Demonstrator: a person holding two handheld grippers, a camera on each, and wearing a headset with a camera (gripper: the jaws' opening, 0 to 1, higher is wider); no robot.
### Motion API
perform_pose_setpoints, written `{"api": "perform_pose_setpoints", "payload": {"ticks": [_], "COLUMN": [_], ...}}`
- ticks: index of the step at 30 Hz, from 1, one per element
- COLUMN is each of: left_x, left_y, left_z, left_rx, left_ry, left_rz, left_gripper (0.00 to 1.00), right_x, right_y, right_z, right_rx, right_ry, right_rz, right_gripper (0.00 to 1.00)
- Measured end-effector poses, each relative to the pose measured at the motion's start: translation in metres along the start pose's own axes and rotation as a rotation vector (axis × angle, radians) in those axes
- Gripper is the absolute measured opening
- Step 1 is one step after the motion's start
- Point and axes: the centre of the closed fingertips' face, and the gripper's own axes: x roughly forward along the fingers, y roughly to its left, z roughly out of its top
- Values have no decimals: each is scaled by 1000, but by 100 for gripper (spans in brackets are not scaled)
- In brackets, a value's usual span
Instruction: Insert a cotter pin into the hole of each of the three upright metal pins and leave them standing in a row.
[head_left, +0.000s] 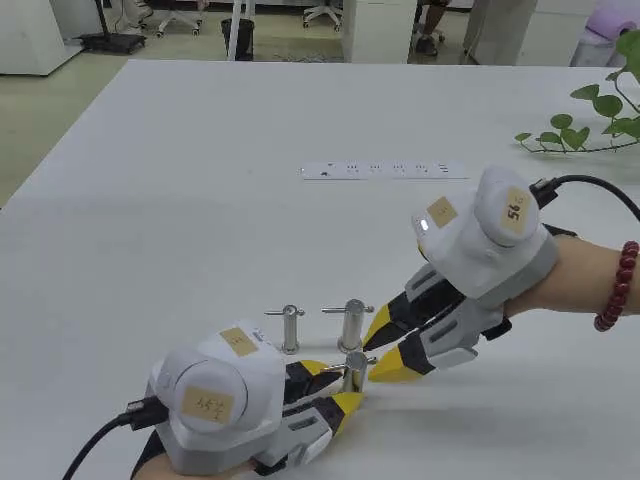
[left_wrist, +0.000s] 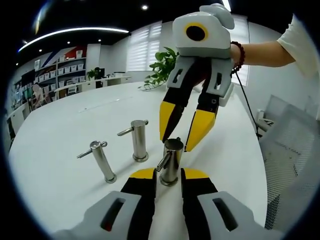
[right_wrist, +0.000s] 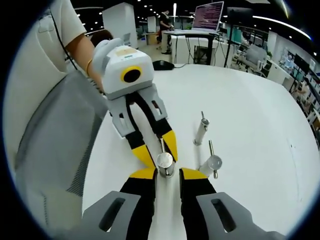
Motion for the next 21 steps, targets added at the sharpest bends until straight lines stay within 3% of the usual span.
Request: {"api": "perform_pose_setpoints", "payload": {"ticks": [9,21], "left_x": [-7,-11], "left_y": [0,1], "left_z": [2,9], "left_rx": [12,-7], "left_ry": [-8,-44], "left_rz": [-2,-3], "left_gripper": [32,35], "right_x": [10,13], "right_y": [4,4], "right_z": [10,10], "right_rx": [2,-12], "right_ry": [-31,-40], "right_rz": [3,-5], "right_gripper": [20,15]}}
